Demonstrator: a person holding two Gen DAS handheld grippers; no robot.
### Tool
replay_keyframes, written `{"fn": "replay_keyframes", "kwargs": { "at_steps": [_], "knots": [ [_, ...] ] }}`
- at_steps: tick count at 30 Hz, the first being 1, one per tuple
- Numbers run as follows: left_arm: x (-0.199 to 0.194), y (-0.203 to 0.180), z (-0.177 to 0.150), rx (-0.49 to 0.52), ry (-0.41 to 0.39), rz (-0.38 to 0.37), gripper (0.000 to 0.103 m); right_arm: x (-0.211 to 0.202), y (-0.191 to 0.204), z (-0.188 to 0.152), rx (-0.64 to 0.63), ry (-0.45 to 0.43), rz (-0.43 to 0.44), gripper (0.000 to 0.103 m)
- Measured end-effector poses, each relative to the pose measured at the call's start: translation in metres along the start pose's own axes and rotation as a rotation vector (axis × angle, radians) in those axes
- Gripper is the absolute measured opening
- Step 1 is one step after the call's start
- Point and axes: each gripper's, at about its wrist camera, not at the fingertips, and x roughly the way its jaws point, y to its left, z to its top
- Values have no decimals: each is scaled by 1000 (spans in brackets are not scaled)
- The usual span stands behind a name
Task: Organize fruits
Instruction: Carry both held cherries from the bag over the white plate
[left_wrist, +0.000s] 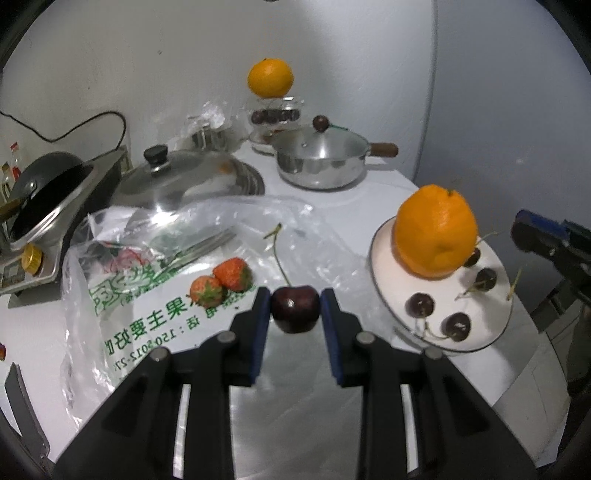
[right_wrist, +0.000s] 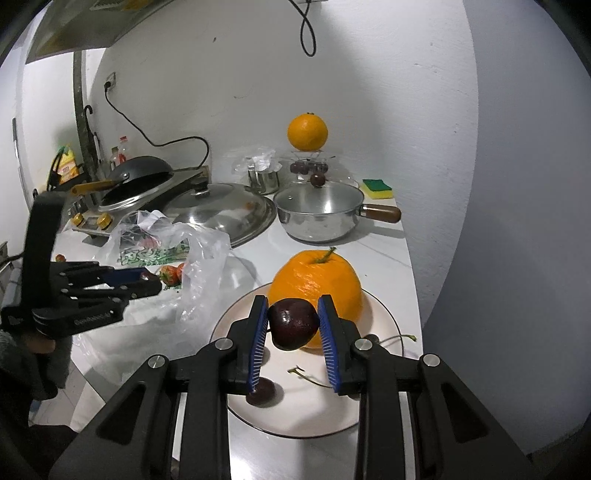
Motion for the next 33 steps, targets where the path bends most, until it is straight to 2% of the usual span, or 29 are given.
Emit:
{"fn": "replay_keyframes", "kwargs": {
  "at_steps": [9, 23, 33],
  "knots": [
    [-7, -33, 9, 38, -20, -41, 29, -6, -17, -8, 21, 0, -6, 30],
    [14, -77, 8, 83, 27, -117, 29, 1, -30, -27, 36, 47, 18, 30],
    [26, -90, 0, 98, 68, -143, 29, 16, -33, -39, 49, 83, 27, 30]
  ]
}}
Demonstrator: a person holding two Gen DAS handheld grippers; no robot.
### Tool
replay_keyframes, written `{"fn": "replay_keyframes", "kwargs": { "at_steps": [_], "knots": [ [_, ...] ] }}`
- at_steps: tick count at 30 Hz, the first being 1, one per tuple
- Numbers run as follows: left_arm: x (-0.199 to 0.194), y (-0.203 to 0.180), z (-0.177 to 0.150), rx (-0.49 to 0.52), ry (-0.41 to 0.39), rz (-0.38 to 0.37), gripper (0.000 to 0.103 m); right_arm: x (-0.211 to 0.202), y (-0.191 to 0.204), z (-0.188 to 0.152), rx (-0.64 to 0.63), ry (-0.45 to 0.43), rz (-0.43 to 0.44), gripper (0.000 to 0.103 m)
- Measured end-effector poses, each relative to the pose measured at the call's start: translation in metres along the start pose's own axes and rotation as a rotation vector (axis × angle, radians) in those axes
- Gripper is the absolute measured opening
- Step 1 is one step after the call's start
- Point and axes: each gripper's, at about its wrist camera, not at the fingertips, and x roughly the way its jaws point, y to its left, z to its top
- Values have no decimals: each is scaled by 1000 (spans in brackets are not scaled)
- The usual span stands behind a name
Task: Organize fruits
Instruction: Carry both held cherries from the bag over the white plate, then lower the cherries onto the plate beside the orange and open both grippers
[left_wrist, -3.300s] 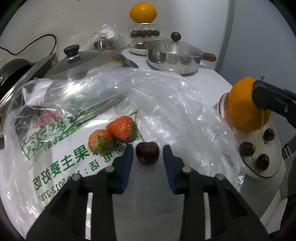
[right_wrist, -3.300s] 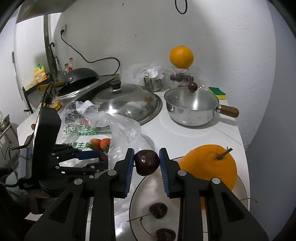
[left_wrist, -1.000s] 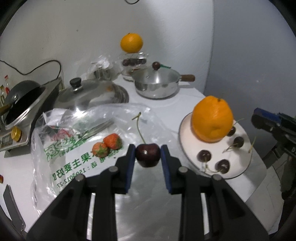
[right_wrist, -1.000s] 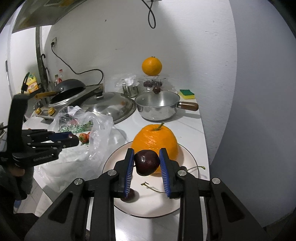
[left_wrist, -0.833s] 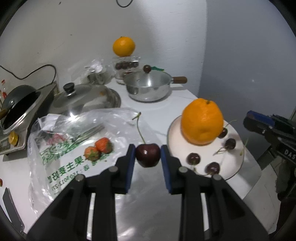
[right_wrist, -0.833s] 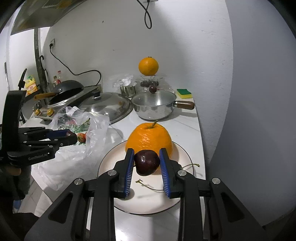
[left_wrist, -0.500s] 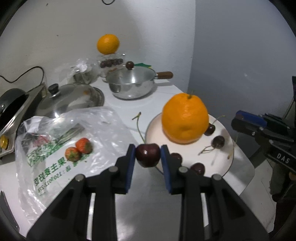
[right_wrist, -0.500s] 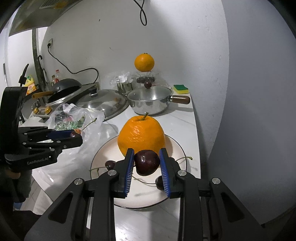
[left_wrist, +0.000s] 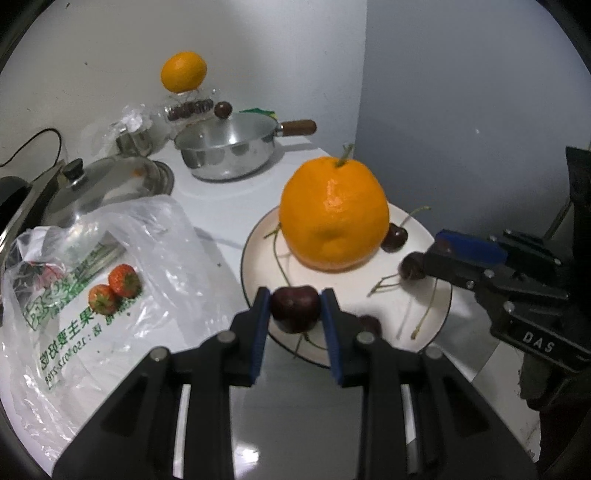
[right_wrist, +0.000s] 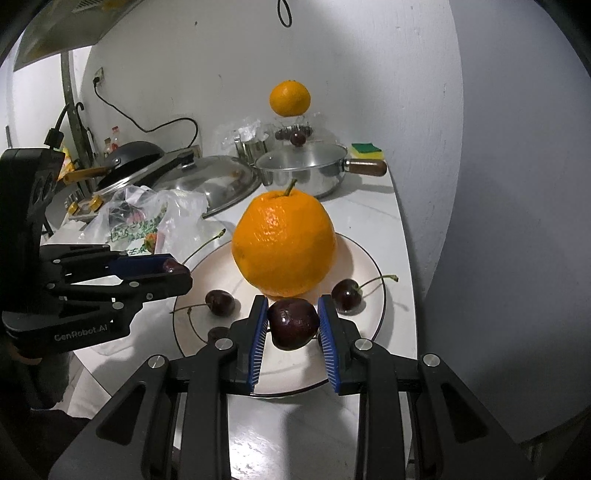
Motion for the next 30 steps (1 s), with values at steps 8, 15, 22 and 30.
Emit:
{"fn": "replay_keyframes", "kwargs": {
  "at_steps": [8, 15, 22, 30],
  "knots": [
    [7, -2, -4, 7, 25, -5, 29, 10, 3, -9, -10, 32, 5, 30],
    [9, 1, -6, -1, 40, -11, 30, 12, 6, -8, -13, 37, -7, 30],
    [7, 2, -6, -5, 39, -15, 35, 12, 11, -6, -22, 42, -25, 38],
    [-5, 9, -5, -20, 0, -35, 58, 7, 17, -2, -34, 36, -50, 39]
  ]
}}
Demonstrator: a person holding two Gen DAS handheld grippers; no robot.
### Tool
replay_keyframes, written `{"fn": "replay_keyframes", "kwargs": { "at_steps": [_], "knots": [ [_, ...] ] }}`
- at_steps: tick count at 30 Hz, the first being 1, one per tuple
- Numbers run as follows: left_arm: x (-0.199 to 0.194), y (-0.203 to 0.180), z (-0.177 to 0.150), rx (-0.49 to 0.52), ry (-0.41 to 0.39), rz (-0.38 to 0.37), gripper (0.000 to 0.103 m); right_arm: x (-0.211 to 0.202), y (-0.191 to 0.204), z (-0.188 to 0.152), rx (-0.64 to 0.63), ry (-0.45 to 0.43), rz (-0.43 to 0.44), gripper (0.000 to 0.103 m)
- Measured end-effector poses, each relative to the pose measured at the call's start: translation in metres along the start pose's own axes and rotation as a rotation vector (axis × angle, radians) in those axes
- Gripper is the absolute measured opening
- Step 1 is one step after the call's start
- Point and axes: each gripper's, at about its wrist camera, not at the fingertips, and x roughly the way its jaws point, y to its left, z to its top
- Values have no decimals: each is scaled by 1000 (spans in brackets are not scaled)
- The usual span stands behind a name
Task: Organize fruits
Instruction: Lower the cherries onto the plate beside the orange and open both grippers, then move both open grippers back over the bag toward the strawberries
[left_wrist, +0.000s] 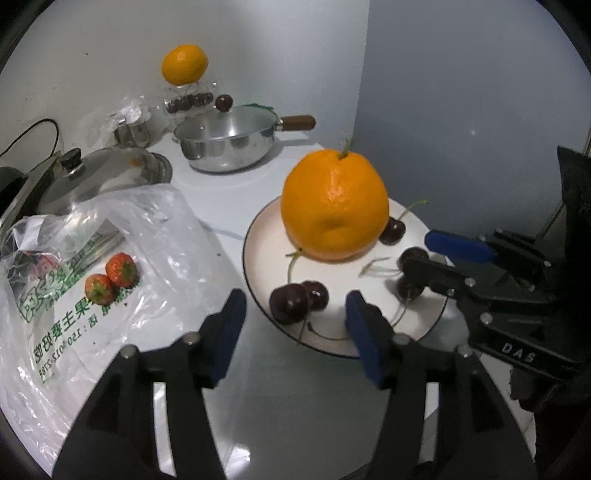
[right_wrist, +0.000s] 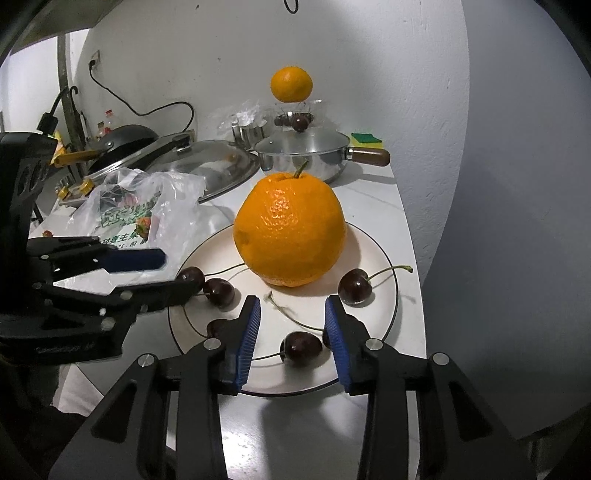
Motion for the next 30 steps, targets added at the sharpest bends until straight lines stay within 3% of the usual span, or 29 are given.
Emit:
{"fn": "replay_keyframes", "kwargs": {
  "at_steps": [30],
  "knots": [
    [-51, 77, -11, -80, -107, 36, 60, 7, 77, 41, -98, -25, 6, 39]
  ]
}}
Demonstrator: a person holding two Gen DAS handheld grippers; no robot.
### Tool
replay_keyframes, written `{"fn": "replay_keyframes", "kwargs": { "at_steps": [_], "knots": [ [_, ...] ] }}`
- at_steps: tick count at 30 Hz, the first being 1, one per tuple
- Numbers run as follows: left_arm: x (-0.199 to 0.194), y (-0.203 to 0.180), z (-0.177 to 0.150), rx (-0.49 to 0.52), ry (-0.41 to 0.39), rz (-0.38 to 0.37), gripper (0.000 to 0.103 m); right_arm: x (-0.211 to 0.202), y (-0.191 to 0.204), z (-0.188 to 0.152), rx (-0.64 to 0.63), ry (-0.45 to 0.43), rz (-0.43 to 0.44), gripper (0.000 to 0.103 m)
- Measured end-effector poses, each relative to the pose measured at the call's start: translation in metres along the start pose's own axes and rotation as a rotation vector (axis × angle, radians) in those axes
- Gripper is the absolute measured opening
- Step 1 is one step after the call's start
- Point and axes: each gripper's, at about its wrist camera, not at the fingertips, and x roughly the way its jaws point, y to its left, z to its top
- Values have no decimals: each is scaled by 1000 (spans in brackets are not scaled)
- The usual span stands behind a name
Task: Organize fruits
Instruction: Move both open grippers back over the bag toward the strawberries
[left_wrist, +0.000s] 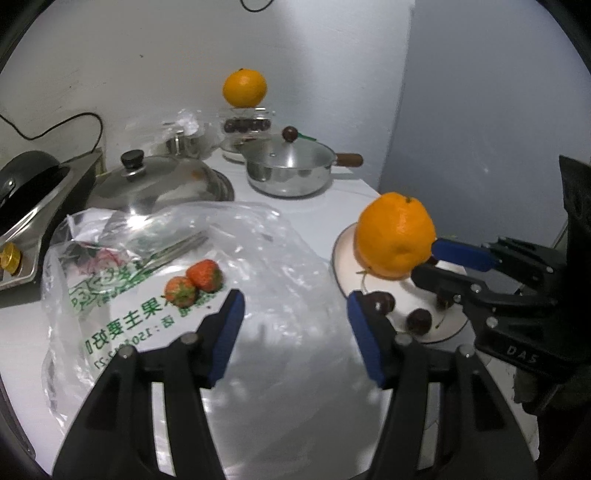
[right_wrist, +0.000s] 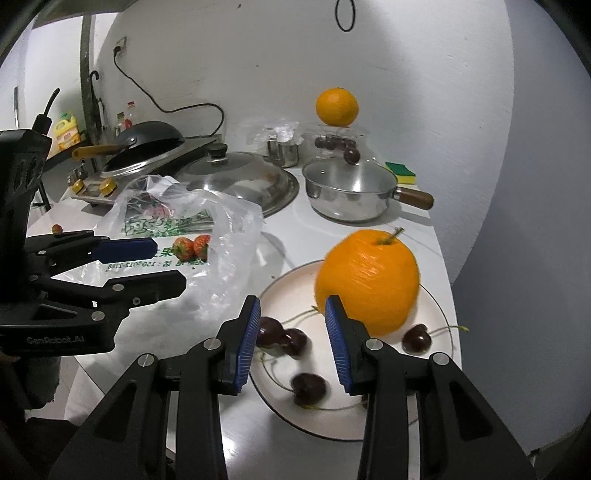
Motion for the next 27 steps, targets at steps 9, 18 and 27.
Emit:
{"fn": "replay_keyframes", "kwargs": {
  "at_steps": [9, 18, 27],
  "knots": [
    [-7, 36, -1, -36, -14, 32, 60, 15, 30, 18, -32, -4, 38, 39],
    [-13, 76, -3, -79, -22, 83, 60, 37, 61, 36, -68, 1, 93, 39],
    [-14, 107, -6, -116, -17, 118, 60, 62, 86, 48, -99, 17, 143, 39]
  ]
}}
